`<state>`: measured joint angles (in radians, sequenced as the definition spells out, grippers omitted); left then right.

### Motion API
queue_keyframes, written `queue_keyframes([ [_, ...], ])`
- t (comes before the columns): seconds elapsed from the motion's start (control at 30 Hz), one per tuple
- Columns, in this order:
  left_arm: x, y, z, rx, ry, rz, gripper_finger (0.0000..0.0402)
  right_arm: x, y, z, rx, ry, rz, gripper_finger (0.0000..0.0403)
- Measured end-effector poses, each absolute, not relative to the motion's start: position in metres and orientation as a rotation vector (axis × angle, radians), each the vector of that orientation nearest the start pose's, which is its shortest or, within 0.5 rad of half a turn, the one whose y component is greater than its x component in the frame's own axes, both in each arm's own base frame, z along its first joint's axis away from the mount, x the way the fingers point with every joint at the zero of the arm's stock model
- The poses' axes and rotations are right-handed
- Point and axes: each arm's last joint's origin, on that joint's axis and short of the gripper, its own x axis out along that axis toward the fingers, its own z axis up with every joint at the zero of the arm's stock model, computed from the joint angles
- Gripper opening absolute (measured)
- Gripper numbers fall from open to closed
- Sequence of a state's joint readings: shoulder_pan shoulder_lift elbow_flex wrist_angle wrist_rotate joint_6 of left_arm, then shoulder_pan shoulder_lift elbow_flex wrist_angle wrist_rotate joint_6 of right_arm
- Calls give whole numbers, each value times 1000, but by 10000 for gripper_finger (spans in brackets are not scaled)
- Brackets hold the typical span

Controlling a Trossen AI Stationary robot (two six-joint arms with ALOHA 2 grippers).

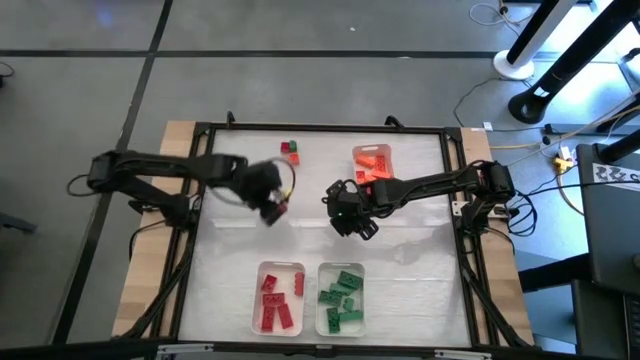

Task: Sort blocks
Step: Put the red game piece into the bottom left white bin

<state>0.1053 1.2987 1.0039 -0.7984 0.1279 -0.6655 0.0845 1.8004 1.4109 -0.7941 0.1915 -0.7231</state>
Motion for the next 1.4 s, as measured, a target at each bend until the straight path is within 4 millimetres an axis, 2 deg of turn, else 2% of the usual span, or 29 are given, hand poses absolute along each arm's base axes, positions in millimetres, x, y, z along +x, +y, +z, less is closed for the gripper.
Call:
queue_keyframes([
  [0.2,244,-50,264,-698,1070,163,128,366,25,234,-816,1156,344,275],
  [0.33,247,-89,262,-691,1032,70,128,366,25,234,-817,1155,344,275],
  [0.47,249,-119,260,-690,988,-13,129,366,25,235,-818,1148,341,275],
  [0.63,252,-144,254,-706,976,-81,149,367,25,235,-818,1147,341,275],
  [0.8,257,-151,239,-641,1019,-69,176,367,25,235,-817,1146,342,275],
  [1.07,269,-148,217,-586,1071,-15,214,366,25,235,-817,1150,343,275],
  [1.4,278,-116,231,-463,985,-53,200,365,25,234,-817,1161,348,275],
])
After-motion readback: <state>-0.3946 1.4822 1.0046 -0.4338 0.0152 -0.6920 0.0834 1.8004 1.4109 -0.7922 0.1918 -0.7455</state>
